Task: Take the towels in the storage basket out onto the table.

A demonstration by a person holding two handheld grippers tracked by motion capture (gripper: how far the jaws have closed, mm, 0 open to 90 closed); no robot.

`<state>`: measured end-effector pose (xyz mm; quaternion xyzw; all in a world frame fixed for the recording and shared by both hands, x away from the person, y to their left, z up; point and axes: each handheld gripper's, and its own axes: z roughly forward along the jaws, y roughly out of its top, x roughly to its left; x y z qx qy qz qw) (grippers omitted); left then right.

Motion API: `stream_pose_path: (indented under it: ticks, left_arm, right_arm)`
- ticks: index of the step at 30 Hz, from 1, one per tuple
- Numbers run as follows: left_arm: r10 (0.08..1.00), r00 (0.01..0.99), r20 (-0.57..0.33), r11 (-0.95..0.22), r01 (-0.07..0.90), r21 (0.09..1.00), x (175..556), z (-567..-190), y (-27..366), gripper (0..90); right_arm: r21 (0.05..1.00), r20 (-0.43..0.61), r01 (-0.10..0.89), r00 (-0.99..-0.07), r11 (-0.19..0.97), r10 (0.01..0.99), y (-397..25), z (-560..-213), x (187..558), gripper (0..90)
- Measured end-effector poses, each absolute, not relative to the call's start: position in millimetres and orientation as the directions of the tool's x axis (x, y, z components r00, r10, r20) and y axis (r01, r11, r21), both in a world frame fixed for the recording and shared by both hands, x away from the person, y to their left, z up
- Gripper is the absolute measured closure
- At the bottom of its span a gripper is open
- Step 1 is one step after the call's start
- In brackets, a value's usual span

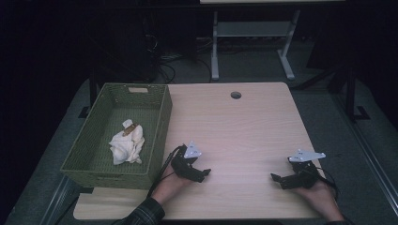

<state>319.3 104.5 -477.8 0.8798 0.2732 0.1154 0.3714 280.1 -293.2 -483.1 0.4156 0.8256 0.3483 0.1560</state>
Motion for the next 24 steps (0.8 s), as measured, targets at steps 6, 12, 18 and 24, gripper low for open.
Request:
stream_pose_path:
  ticks: [6,12,18,24]
  left_arm:
    - [0.559,0.829,0.001,-0.591,0.398,0.702,321,-476,104,13.2]
    - [0.563,0.826,0.016,-0.61,0.402,0.682,322,-471,105,13.4]
    - [0.558,0.83,0.012,-0.608,0.399,0.687,322,-463,108,13.6]
    - [0.559,0.829,-0.002,-0.602,0.408,0.686,323,-460,108,13.6]
  right_arm:
    - [0.704,0.033,0.579,-0.605,0.411,0.796,-293,-483,280,2.2]
    - [0.704,0.032,0.579,-0.605,0.411,0.796,-293,-483,280,2.2]
    - [0.704,0.032,0.579,-0.605,0.411,0.796,-293,-483,280,2.2]
    - [0.704,0.032,0.578,-0.606,0.413,0.795,-293,-483,280,2.2]
